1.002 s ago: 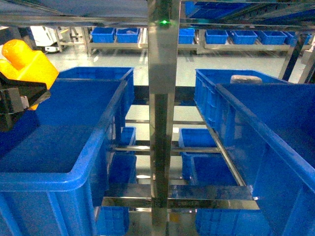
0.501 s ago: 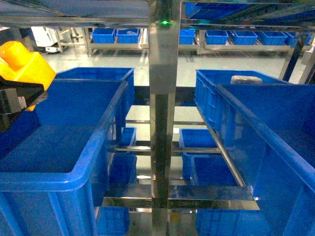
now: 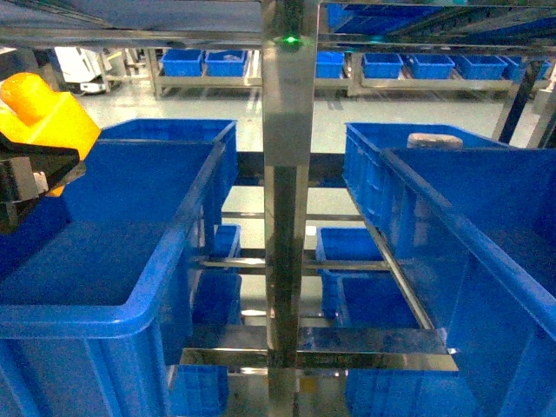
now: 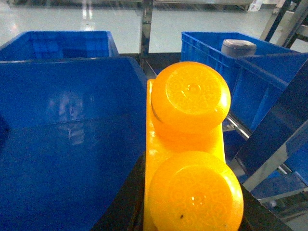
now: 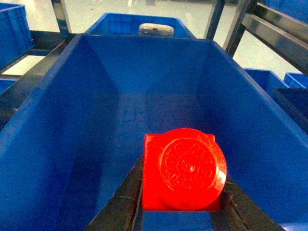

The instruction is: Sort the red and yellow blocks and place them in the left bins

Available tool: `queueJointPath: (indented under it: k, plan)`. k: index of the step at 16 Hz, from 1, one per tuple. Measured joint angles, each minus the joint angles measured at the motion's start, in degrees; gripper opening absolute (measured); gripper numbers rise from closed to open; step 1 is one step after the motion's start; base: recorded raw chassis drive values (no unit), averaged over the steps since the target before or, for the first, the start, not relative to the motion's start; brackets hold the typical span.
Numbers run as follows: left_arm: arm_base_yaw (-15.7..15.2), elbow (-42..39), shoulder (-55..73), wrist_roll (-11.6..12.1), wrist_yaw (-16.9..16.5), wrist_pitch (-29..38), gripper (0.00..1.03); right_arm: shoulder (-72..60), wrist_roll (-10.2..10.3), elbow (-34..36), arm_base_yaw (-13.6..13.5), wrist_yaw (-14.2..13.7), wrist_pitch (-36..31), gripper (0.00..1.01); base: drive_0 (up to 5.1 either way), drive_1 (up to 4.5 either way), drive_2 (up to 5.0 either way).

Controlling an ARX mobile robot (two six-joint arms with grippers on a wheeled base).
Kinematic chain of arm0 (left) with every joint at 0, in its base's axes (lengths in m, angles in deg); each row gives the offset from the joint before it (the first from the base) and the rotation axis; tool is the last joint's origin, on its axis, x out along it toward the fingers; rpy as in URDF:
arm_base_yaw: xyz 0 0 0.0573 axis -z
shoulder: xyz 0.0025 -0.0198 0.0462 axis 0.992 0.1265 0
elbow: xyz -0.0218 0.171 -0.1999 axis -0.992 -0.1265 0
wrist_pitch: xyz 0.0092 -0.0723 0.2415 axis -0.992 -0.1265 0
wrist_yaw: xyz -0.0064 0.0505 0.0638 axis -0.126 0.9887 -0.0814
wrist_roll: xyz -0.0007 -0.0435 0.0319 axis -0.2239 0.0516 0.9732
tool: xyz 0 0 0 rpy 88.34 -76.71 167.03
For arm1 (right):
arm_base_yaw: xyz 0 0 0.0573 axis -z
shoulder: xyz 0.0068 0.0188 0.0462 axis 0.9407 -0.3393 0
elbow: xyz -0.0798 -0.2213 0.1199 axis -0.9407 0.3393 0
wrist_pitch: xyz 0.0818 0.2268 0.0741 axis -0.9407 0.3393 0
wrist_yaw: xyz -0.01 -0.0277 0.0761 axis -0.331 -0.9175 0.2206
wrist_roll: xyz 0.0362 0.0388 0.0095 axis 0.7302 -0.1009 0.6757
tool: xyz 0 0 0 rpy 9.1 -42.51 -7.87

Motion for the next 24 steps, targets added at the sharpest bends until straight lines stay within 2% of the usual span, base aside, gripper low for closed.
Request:
queueJointPath:
  k: [2,4,9,10,14,18,20,21,23,24]
  plan:
    - [0.0,0.0,0.0,0.0,0.0,0.0,0.26,-7.6,-0.2,-3.5,0.5,-0.2,-3.0,0.29,0.0,0.00,0.0]
    - [0.0,0.0,0.0,0.0,0.0,0.0,0.26,-14.2,-0.1,-8.8,0.9,-0.5,-2.7,0.29,0.0,0.00,0.0]
    - [0.0,0.0,0.0,0.0,0.0,0.0,0.26,-28.7,-0.2,-22.4,0.9,-1.6,1.6,0.29,0.0,0.00,0.0]
    - [0.0,0.0,0.0,0.0,0.0,0.0,0.26,-31.3,-0.8,-24.9,0.9,-1.8,2.1,0.29,0.0,0.00,0.0]
    - [0.0,0.0,0.0,0.0,0.0,-0.1,0.26,-43.3,-2.3,-38.4,1.7,-1.8,12.2,0.29,0.0,0.00,0.0]
    - [0.0,0.0,0.0,0.0,0.0,0.0,0.26,-53.5,-1.9,-50.6,4.6,-1.9,19.7,0.29,0.0,0.00,0.0]
    - [0.0,0.0,0.0,0.0,0.0,0.0,0.26,-54.9,-2.0,-55.7,4.3,-0.2,22.0,0.29,0.0,0.00,0.0]
    - [0.0,0.0,0.0,0.0,0.0,0.0,0.26,-54.9,-2.1,-57.7,3.2,0.3,22.2,0.29,0.0,0.00,0.0]
    - [0.0,0.0,0.0,0.0,0.0,0.0,0.26,-54.9,-2.0,-60.1,0.6,2.9,23.1,0.49,0.0,0.00,0.0]
    - [0.0,0.0,0.0,0.0,0.0,0.0,0.26,-54.9,-1.9,-60.0,-0.5,2.4,23.5,0.60,0.0,0.00,0.0]
